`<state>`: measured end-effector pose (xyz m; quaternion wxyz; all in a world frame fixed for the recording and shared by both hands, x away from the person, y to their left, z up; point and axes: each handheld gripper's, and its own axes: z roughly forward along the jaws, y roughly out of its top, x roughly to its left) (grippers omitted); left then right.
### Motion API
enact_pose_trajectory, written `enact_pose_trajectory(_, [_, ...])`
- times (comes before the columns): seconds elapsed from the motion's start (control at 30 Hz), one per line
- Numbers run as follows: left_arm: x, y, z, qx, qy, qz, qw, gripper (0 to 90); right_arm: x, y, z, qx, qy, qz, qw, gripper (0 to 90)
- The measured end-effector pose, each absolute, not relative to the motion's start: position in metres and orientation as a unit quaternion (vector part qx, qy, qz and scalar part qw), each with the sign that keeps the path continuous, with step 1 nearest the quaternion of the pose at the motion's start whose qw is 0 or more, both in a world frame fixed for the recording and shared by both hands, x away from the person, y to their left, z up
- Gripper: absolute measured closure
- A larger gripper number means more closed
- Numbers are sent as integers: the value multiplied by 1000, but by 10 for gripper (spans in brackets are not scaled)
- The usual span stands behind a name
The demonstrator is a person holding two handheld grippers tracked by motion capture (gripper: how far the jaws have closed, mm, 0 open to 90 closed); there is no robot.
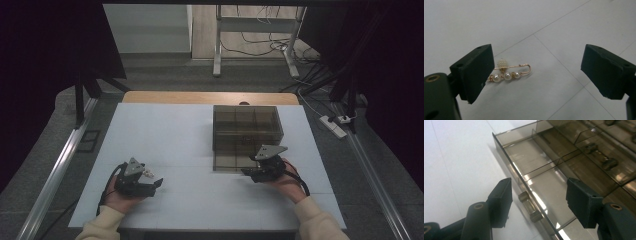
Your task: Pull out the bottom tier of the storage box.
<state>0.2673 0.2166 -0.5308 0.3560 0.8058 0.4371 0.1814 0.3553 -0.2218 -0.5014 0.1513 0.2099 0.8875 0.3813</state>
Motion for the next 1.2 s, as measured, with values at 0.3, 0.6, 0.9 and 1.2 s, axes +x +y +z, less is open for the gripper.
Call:
enact_pose_trajectory(0.3, [266, 217, -530, 806, 435, 181, 359, 105, 347, -234, -501, 234, 865, 410, 170, 368])
enact_pose_trajectory(0.6, [266, 217, -530, 806, 434, 180, 359, 105, 336, -250, -502, 249, 855, 414, 186, 358])
enact_pose_trajectory(0.9, [266, 216, -531, 807, 435, 180, 357, 105, 324, -264, -504, 266, 850, 409, 199, 333])
enact_pose_trajectory(1.2, [266, 216, -531, 807, 434, 179, 358, 105, 308, -285, -503, 286, 841, 406, 213, 316])
